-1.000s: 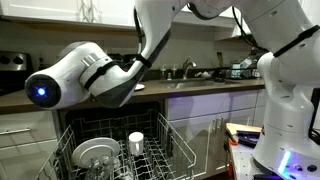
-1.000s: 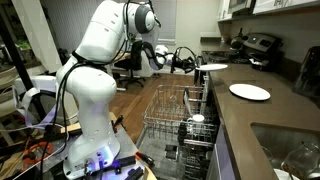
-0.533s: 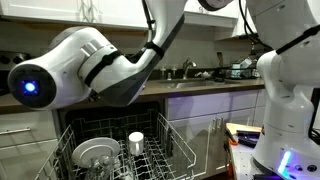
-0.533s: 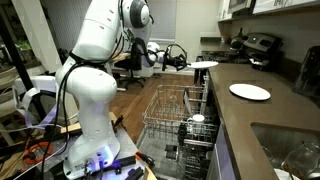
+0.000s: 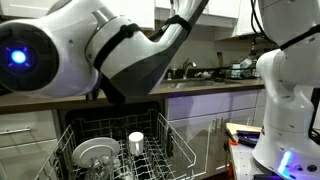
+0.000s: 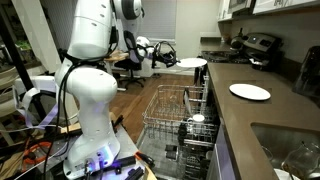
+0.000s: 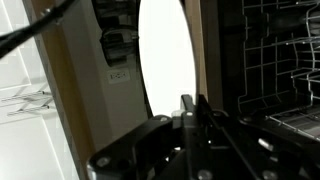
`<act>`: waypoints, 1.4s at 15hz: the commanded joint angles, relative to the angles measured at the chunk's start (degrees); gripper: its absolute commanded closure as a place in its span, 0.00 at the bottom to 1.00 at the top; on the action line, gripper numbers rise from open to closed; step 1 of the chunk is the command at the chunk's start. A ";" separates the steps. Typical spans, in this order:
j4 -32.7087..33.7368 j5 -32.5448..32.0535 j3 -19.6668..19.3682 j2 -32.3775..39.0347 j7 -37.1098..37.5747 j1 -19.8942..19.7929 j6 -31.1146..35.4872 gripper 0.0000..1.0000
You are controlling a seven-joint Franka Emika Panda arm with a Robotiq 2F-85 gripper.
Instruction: Take the white plate on the top and put it behind the white cup in the dishwasher
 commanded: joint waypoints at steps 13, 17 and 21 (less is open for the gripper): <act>-12.67 1.21 -0.34 -11.29 18.12 -3.55 20.01 0.93; -13.09 1.01 -0.38 -11.95 18.29 -3.72 20.78 0.93; -13.01 1.26 -0.09 -12.66 16.51 -3.51 21.87 0.93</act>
